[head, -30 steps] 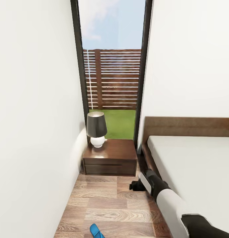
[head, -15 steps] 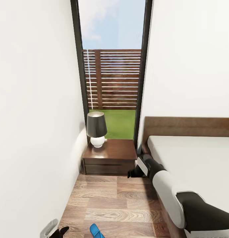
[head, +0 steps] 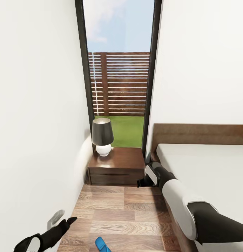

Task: In the bedroom, move the book from the bed onto either nightstand, and place the two sandals side by side next to the bed.

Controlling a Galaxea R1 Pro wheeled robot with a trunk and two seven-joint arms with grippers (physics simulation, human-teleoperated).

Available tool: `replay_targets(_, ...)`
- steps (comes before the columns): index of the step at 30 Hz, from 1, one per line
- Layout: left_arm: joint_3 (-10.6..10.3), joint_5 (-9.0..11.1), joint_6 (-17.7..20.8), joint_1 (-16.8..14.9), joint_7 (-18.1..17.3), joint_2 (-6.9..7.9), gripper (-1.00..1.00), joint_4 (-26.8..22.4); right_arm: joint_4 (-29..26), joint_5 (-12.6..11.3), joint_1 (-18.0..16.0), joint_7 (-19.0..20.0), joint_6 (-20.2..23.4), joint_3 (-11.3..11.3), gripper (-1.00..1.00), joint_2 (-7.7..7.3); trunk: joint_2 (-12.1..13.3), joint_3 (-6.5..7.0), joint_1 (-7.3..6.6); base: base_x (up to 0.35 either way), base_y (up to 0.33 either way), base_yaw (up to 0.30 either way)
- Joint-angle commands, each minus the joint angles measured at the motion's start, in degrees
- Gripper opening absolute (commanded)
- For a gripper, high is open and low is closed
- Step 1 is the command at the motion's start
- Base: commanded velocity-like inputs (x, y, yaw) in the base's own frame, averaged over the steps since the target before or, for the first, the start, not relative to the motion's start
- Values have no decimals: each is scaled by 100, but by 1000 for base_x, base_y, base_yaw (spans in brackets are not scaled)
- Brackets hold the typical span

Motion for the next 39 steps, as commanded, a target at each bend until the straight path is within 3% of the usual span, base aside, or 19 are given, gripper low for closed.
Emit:
replay_targets(1,15,10,116,-10,-23,-4,100,-46,-9,-34,-3,-47,15,-8,100,1,-4,-7,0,0,0,0)
replay_targets(9,12,34,393,-27,-76,11,100,-191,11,-15,-6,-62,-8,-18,100,9,-4,-11,0,0,0,27)
replay_targets(30,-16,38,438,-31,-105,-53,100,-36,44,-44,-5,-67,-69,-22,100,28,-4,-83,0,0,0,213)
replay_targets(34,-22,39,452,-31,-140,-147,100,-35,57,-56,-5,-67,-114,-12,100,38,-4,-102,0,0,0,234)
replay_targets(39,-33,36,465,-31,-294,-224,100,-30,107,-67,-6,-67,-139,-6,100,46,-204,-216,110,0,0,234)
